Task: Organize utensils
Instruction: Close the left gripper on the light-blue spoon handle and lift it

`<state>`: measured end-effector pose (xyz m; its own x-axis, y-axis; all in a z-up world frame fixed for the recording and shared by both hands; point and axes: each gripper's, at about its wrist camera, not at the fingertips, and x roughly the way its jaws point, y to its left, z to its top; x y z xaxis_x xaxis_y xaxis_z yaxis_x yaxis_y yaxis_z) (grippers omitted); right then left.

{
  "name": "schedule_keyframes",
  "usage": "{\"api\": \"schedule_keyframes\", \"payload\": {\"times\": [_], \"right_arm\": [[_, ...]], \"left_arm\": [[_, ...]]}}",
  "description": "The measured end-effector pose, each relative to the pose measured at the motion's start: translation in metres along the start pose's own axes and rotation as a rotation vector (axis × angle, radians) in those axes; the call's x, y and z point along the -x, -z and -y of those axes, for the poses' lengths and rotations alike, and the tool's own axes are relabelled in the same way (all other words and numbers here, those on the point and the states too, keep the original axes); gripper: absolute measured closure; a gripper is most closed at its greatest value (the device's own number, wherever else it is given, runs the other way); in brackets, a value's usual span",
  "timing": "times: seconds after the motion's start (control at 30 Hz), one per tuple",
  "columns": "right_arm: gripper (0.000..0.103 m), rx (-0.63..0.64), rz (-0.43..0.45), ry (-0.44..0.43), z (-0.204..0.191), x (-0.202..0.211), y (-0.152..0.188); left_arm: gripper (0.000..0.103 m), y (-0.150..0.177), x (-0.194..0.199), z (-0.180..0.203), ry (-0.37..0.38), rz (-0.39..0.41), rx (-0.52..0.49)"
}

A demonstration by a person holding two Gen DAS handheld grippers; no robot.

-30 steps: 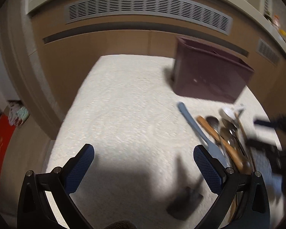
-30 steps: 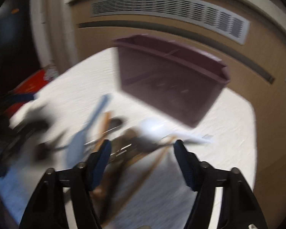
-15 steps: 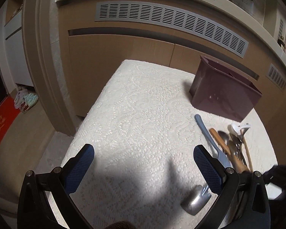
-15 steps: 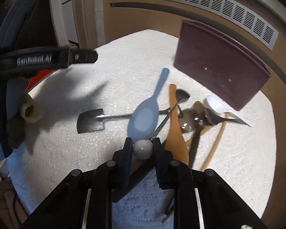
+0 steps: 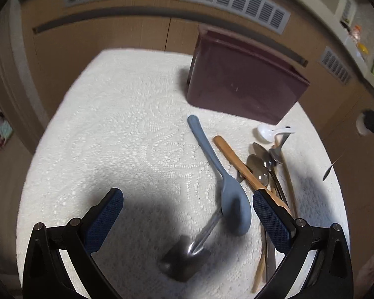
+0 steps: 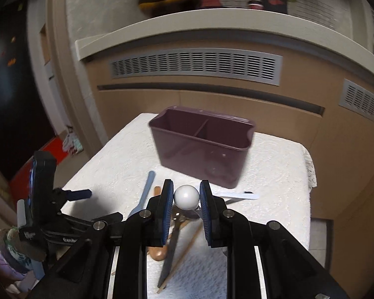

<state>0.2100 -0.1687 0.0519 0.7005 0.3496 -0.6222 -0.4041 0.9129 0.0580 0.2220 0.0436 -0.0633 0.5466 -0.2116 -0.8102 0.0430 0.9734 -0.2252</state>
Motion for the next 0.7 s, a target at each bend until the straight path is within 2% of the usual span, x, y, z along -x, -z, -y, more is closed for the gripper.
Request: {"api": "schedule_keyframes", "payload": {"times": [0.07, 0.1, 0.13, 0.23, 0.33, 0.47, 0.53, 0.57, 0.6, 0.7], "right_arm": [[0.083, -0.021, -0.004, -0.007, 0.007, 0.000, 0.003], [0.083, -0.027, -0.004, -0.006, 0.010, -0.001, 0.004], [0.083, -0.028, -0.004, -0.003, 0.013, 0.000, 0.005], [0.083, -0.038, 0.002, -0.008, 0.018, -0.001, 0.008], [0.083, -0.049, 0.009, -0.019, 0.022, -0.002, 0.011], [0.083, -0.071, 0.004, -0.028, 0.027, -0.006, 0.012], [0.083, -0.076, 0.002, -0.029, 0.028, -0.007, 0.012], [0.083, -0.076, 0.002, -0.029, 0.028, -0.007, 0.013], [0.083, -0.075, 0.001, -0.029, 0.027, -0.007, 0.013], [0.083, -0.085, -0.003, -0.040, 0.028, -0.007, 0.016]], "left_arm": [[0.020, -0.013, -0.010, 0.000, 0.035, -0.057, 0.019], [0.033, -0.021, -0.015, 0.000, 0.048, -0.083, 0.024], [0.040, -0.029, -0.021, 0.000, 0.065, -0.107, 0.029], [0.043, -0.052, -0.041, -0.002, 0.075, -0.204, 0.070], [0.045, -0.070, -0.058, 0.005, 0.009, -0.270, 0.053], [0.054, -0.081, -0.073, 0.027, -0.116, -0.294, -0.053], [0.064, -0.079, -0.075, 0.039, -0.151, -0.291, -0.120], [0.069, -0.078, -0.075, 0.044, -0.150, -0.281, -0.145], [0.082, -0.075, -0.073, 0.047, -0.142, -0.271, -0.162], [0.090, -0.060, -0.058, 0.051, -0.075, -0.213, -0.185]]}}
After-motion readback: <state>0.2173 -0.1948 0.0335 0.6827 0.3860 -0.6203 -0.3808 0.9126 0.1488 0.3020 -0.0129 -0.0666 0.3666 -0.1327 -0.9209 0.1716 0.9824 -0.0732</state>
